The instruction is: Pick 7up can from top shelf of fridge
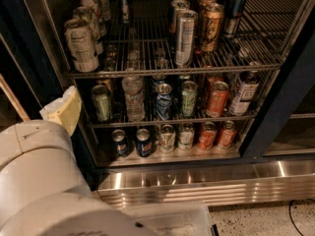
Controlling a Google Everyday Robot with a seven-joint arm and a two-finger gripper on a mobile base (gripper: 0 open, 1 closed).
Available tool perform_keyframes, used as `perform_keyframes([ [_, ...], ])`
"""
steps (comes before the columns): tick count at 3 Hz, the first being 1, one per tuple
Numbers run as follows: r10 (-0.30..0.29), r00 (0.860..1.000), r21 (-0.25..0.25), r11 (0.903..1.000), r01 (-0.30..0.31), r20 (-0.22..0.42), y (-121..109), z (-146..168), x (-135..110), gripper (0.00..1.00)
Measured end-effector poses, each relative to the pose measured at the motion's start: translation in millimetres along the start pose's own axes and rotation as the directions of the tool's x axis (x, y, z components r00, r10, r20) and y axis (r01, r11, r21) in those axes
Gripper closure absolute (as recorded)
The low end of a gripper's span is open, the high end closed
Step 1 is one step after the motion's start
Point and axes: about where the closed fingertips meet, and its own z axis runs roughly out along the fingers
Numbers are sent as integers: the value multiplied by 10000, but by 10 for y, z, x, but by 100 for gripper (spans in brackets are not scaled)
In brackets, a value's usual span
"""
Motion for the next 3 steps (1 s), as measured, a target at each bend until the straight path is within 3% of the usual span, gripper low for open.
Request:
perform_keyframes([
  [3, 0, 10000, 2, 10000, 0, 0, 0, 0, 0, 0],
])
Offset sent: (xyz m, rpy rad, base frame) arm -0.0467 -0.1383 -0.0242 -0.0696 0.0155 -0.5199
